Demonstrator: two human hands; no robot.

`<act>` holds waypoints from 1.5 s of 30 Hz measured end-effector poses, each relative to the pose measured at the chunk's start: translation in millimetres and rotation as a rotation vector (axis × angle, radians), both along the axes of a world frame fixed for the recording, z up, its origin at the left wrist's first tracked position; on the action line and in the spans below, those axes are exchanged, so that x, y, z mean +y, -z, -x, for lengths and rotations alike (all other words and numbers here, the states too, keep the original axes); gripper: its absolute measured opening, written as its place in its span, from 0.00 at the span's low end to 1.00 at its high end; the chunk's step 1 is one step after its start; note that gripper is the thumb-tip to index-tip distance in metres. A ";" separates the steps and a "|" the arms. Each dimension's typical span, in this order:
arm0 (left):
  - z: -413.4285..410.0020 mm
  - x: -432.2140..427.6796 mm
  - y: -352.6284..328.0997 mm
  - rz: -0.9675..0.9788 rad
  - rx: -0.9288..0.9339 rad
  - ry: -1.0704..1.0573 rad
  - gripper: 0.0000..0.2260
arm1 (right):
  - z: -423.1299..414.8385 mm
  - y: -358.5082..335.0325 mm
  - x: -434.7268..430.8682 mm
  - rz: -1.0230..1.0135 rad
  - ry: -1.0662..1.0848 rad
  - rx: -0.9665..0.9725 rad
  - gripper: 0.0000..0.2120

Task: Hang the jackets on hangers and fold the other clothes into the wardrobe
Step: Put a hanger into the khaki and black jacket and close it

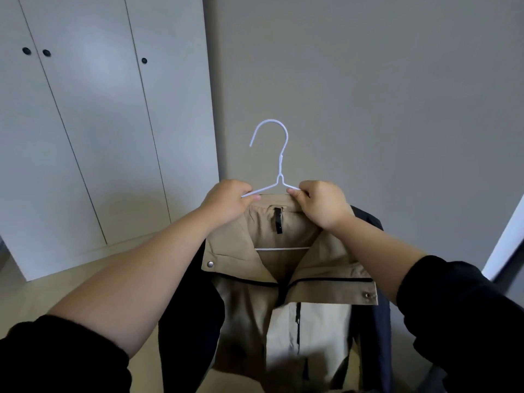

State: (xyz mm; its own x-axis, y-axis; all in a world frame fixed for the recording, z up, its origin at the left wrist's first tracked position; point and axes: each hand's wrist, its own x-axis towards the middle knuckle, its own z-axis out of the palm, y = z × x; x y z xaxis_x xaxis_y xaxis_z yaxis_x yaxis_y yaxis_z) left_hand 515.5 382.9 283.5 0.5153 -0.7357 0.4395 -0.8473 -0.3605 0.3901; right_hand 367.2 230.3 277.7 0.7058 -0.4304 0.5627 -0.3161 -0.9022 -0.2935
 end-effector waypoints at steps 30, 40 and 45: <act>7.9 0.3 37.7 0.137 -0.022 0.037 0.11 | 15.0 -21.6 -21.3 -0.556 0.058 0.256 0.20; -4.2 -1.2 42.9 0.216 0.062 -0.144 0.09 | 27.8 -10.1 -33.2 -0.199 0.094 0.062 0.04; -7.2 2.7 44.2 0.249 0.064 -0.208 0.12 | 26.3 6.1 -40.5 -0.321 0.121 -0.002 0.10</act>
